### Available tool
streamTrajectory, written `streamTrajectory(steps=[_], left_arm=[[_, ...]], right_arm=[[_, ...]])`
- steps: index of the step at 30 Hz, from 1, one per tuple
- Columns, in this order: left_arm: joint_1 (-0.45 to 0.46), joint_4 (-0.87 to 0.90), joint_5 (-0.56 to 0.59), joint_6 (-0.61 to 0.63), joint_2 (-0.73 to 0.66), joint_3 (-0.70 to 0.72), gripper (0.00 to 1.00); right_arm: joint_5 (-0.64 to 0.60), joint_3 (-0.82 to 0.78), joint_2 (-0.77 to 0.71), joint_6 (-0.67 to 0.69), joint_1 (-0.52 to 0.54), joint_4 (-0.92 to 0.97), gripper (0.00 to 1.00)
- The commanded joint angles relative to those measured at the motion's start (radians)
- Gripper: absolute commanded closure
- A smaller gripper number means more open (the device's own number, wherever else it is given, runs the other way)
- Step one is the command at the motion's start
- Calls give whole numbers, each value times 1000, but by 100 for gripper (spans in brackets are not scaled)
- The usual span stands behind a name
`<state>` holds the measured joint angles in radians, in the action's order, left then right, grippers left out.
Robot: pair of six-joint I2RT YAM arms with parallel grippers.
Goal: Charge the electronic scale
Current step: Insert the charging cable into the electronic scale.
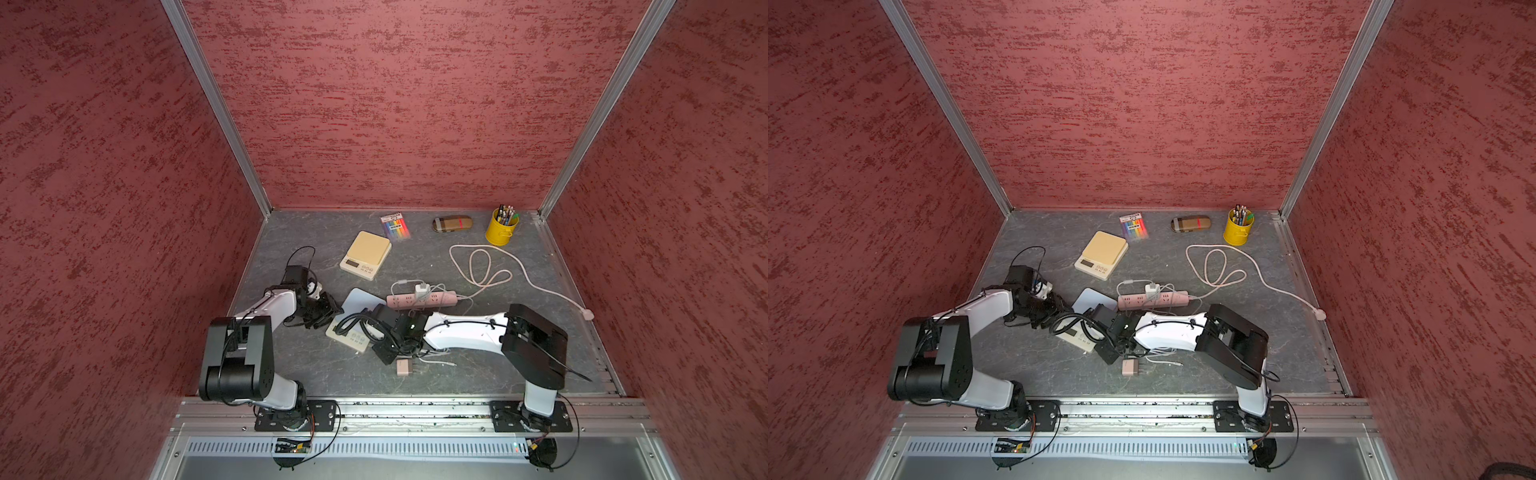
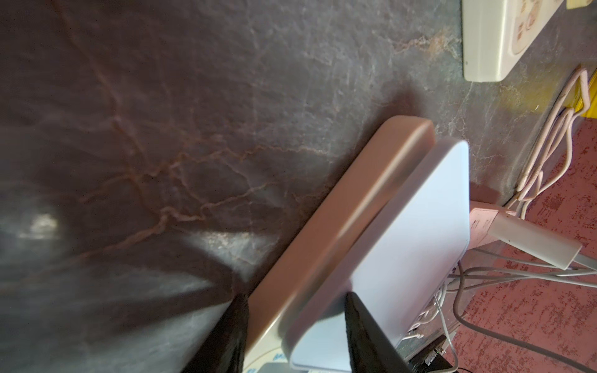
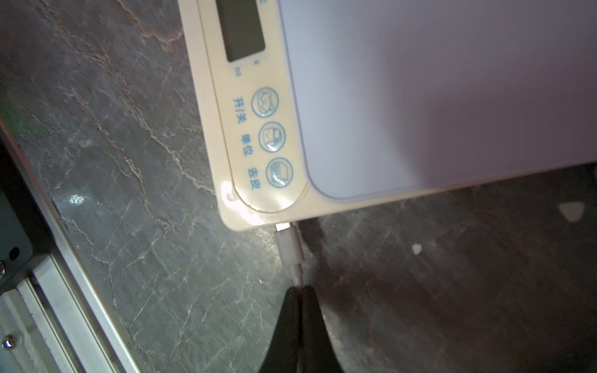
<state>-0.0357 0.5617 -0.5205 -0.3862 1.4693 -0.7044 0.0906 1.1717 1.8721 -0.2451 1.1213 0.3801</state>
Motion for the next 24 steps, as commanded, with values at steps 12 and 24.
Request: streamTrajectory(steps=[12,24], left_arm=[[119,91,-35,-167,-80,121,54],[155,82,19,-225,-140,162,58]], right_arm=[[22,67,13,-34,-27,-225,100],[52,154,70,-22,-34,-248,100]])
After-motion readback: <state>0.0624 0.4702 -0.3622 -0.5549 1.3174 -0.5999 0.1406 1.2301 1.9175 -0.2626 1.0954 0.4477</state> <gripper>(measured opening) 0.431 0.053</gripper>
